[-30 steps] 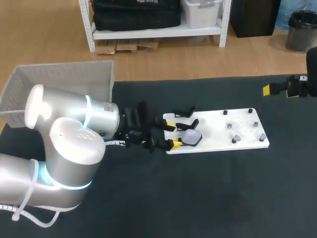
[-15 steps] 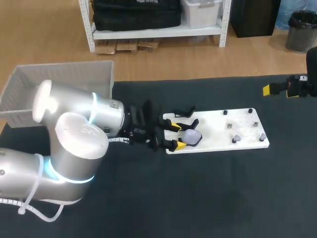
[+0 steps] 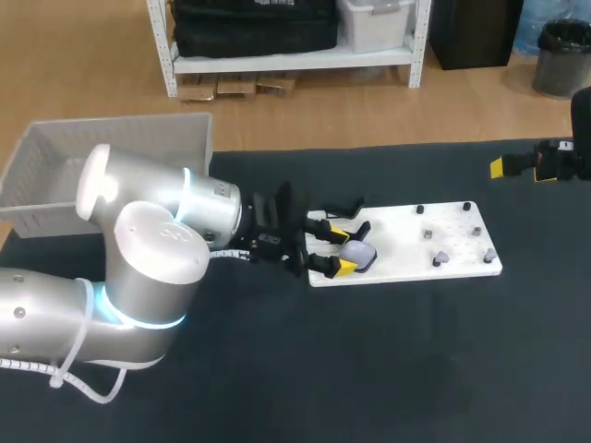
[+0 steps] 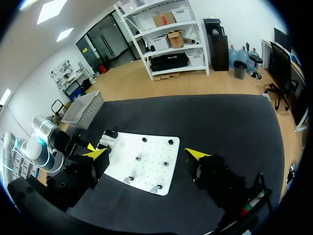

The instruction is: Pick up each earbud case from the left stands, insert the matching earbuds, close the lid, and place the case in the box.

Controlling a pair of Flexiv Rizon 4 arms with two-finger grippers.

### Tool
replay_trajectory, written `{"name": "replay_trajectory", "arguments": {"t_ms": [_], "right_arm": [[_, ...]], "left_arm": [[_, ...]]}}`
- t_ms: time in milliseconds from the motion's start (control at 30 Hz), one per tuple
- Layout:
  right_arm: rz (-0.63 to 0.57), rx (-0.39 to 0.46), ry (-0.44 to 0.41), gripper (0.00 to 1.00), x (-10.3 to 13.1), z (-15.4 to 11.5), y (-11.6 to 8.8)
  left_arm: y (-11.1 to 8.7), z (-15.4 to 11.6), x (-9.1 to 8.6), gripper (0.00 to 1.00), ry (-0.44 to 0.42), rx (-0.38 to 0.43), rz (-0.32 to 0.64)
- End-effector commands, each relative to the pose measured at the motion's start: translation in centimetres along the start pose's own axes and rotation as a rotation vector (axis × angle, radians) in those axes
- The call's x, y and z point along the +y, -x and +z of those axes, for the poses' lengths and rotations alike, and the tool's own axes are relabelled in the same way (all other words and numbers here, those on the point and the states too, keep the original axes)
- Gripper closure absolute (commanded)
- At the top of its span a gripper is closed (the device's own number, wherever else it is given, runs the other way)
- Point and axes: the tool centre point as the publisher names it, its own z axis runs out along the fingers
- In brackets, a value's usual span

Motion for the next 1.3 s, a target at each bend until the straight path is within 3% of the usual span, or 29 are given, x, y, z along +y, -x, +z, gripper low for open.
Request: {"name": "replay_trajectory", "arguments": {"t_ms": [33, 367, 500, 567, 667, 867, 933, 1000, 1100, 1300], "right_arm": [[0.0, 0.0, 0.0, 0.0, 0.0, 0.0, 0.0], [0.0, 0.0, 0.0, 0.0, 0.0, 0.0, 0.0], [0.0, 0.0, 0.0, 0.0, 0.0, 0.0, 0.0], [0.0, 0.0, 0.0, 0.0, 0.0, 0.0, 0.0], [0.0, 0.0, 0.0, 0.0, 0.0, 0.0, 0.0], [0.0, 0.0, 0.0, 0.0, 0.0, 0.0, 0.0], [0.0, 0.0, 0.0, 0.0, 0.0, 0.0, 0.0], [0.0, 0.0, 0.0, 0.0, 0.0, 0.0, 0.0], [0.0, 0.0, 0.0, 0.0, 0.0, 0.0, 0.0], [0.0, 0.0, 0.0, 0.0, 0.0, 0.0, 0.0]], "left_arm": [[-0.23, 0.77, 0.37, 0.33, -0.015, 0.0, -0.001], [-0.56, 1.36, 0.43, 0.36, -0.028, 0.007, -0.003], [-0.87, 1.51, 0.47, 0.41, -0.031, 0.009, -0.008], [-0.94, 1.56, 0.47, 0.5, -0.031, 0.007, -0.01], [-0.97, 1.64, 0.46, 0.55, -0.033, 0.004, -0.011], [-0.84, 1.7, 0.33, 0.58, -0.039, 0.001, -0.006], [-0.79, 1.68, 0.31, 0.65, -0.041, 0.001, -0.003], [-0.76, 1.66, 0.3, 0.84, -0.042, 0.0, -0.002], [-0.77, 1.64, 0.29, 1.0, -0.044, 0.001, -0.001], [-0.73, 1.45, 0.19, 1.0, -0.051, -0.005, -0.002]]}}
